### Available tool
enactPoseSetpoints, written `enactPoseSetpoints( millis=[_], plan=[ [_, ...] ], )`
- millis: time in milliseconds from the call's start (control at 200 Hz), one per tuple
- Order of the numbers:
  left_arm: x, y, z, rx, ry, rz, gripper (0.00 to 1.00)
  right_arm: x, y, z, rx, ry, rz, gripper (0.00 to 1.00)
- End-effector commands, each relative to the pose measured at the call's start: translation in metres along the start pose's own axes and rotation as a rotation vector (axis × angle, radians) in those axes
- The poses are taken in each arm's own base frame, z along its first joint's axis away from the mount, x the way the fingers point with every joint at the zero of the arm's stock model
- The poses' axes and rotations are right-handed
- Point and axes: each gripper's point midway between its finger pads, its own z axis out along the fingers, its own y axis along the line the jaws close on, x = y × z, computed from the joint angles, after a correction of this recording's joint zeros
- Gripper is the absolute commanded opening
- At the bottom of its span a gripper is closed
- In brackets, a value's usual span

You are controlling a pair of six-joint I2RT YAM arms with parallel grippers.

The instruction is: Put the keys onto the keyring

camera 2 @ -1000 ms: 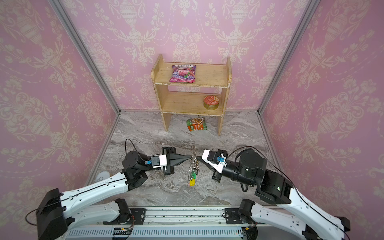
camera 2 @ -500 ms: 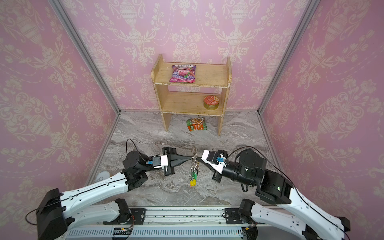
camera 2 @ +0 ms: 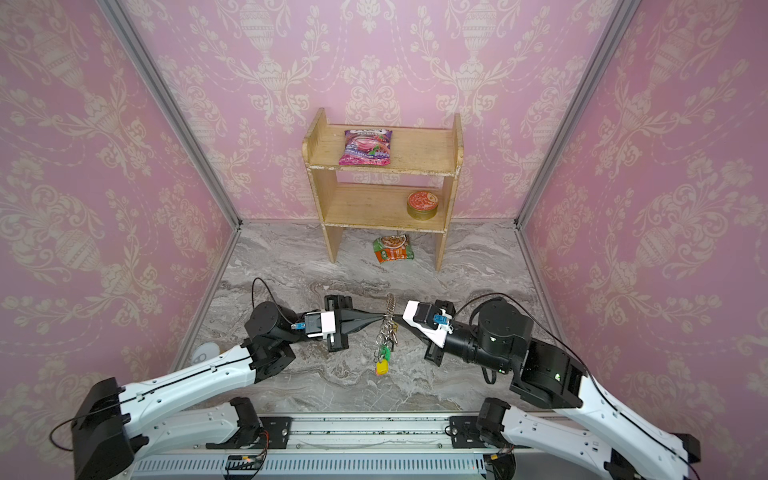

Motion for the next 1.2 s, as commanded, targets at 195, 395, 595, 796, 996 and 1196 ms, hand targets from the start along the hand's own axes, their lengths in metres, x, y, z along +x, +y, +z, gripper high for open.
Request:
enactPoseSetpoints(
  millis=[195,395,595,796,996,1196],
  plan=[
    [-0.021,0.002,0.006,0.016,-0.029,0.036,0.00,-0.032,-0.002,-0.009,-0.009,-0.108,-0.028,0.00],
    [-0.020,0.002,0.006,0.017,-0.023,0.034,0.00,-0.032,0.000,-0.009,-0.017,-0.107,-0.027,0.00],
    [-0.019,0.001,0.007,0.023,-0.014,0.031,0.00,-0.033,0.001,-0.009,-0.024,-0.109,-0.031,0.00],
    [-0.016,-0.001,0.008,0.031,0.008,0.031,0.00,-0.032,0.001,-0.008,-0.027,-0.098,-0.036,0.00],
    [-0.014,-0.001,0.009,0.033,0.021,0.028,0.00,-0.029,0.001,-0.007,-0.025,-0.087,-0.037,0.00],
    [-0.012,-0.002,0.010,0.040,0.032,0.020,0.00,-0.030,0.002,-0.007,-0.026,-0.086,-0.043,0.00]
  ],
)
